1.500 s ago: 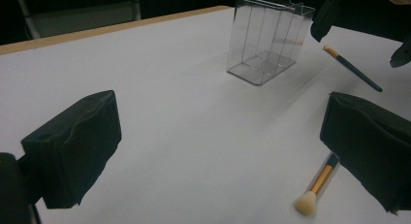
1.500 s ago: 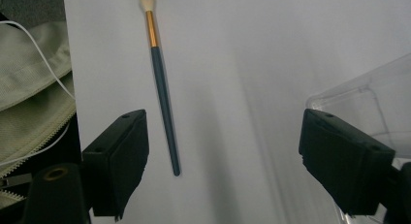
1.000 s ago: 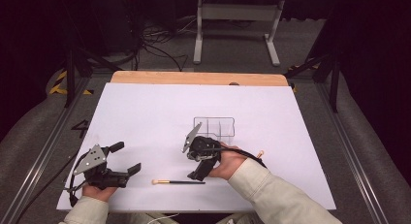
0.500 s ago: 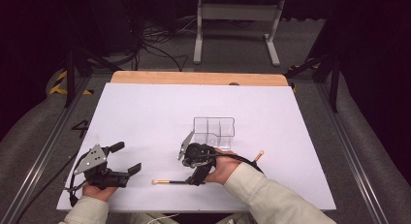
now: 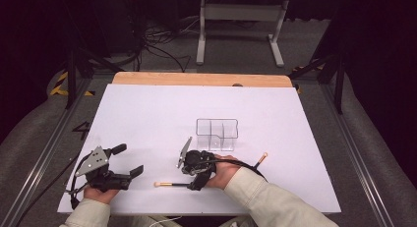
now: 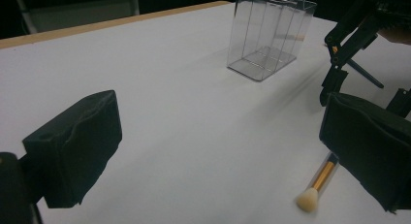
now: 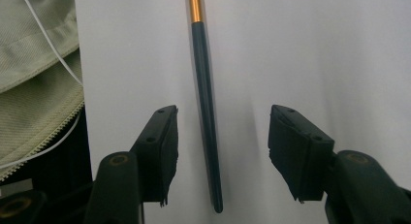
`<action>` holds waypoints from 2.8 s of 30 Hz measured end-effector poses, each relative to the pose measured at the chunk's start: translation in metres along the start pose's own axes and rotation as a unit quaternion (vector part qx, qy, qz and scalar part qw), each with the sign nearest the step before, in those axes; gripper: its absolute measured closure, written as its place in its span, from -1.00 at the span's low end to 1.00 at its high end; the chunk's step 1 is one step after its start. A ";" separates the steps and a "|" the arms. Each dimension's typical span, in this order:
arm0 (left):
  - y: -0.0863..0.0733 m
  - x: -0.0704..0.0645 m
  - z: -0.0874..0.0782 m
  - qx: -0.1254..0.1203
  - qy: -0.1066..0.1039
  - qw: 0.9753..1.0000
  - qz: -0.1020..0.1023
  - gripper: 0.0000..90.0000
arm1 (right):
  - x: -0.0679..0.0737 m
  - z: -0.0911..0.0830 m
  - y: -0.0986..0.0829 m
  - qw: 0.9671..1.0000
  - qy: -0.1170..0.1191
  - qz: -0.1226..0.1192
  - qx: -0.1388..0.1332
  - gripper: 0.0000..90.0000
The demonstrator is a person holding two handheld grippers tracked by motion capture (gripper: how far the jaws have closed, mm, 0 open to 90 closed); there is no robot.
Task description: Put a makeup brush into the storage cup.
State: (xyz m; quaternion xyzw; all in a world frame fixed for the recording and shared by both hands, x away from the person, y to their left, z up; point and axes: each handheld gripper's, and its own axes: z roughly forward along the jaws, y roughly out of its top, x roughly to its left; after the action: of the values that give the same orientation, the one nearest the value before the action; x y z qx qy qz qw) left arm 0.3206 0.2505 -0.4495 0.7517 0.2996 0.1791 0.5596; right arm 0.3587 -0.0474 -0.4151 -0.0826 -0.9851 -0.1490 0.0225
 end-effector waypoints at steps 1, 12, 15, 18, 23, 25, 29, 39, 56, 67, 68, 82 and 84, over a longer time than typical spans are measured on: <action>0.000 0.000 0.000 0.001 -0.001 1.000 0.000 -0.95 | 0.000 0.001 0.001 1.000 0.003 0.001 0.001 0.01; 0.000 -0.001 0.001 0.002 -0.002 1.000 -0.003 -0.95 | 0.003 0.010 0.006 1.000 -0.001 -0.007 0.010 0.21; 0.000 0.000 0.001 0.003 -0.003 1.000 0.000 -0.95 | 0.003 0.012 0.007 1.000 -0.001 -0.011 0.012 0.26; -0.001 0.000 0.001 0.007 0.000 1.000 -0.002 -0.95 | 0.005 0.014 0.008 1.000 -0.004 -0.016 0.020 0.36; 0.000 0.000 0.001 0.008 0.000 1.000 0.000 -0.95 | 0.006 0.015 0.010 0.999 -0.013 -0.022 0.025 0.42; -0.001 0.000 0.001 0.008 0.000 1.000 -0.002 -0.95 | 0.007 0.015 0.010 0.999 -0.018 -0.026 0.028 0.47; -0.001 0.000 0.001 0.008 0.000 1.000 -0.002 -0.95 | 0.010 0.016 0.012 0.998 -0.029 -0.033 0.036 0.57; -0.001 0.000 0.001 0.011 0.002 1.000 -0.004 -0.95 | 0.018 0.017 0.015 0.997 -0.032 -0.048 0.048 0.84; -0.001 0.000 0.001 0.011 -0.001 1.000 -0.005 -0.94 | 0.016 0.013 0.014 0.998 -0.023 -0.037 0.046 0.87; -0.001 0.001 0.001 0.009 -0.001 1.000 -0.010 -0.95 | 0.019 -0.018 0.008 0.999 -0.030 -0.034 -0.009 0.87; -0.001 0.002 0.001 0.008 -0.001 1.000 -0.010 -0.95 | 0.019 -0.022 0.007 0.999 -0.032 -0.035 -0.016 0.87; -0.002 0.003 0.002 0.010 -0.001 1.000 -0.011 -0.95 | 0.014 -0.066 -0.014 0.983 -0.078 -0.024 -0.163 0.87; -0.002 0.003 0.003 0.011 -0.002 1.000 -0.011 -0.95 | 0.013 -0.071 -0.018 0.980 -0.080 -0.018 -0.181 0.86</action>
State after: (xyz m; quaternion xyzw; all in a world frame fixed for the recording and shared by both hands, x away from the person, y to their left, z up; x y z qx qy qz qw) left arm 0.3241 0.2510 -0.4523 0.7545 0.3088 0.1685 0.5540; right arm 0.3444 -0.0835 -0.3517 -0.0792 -0.9419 -0.3179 -0.0739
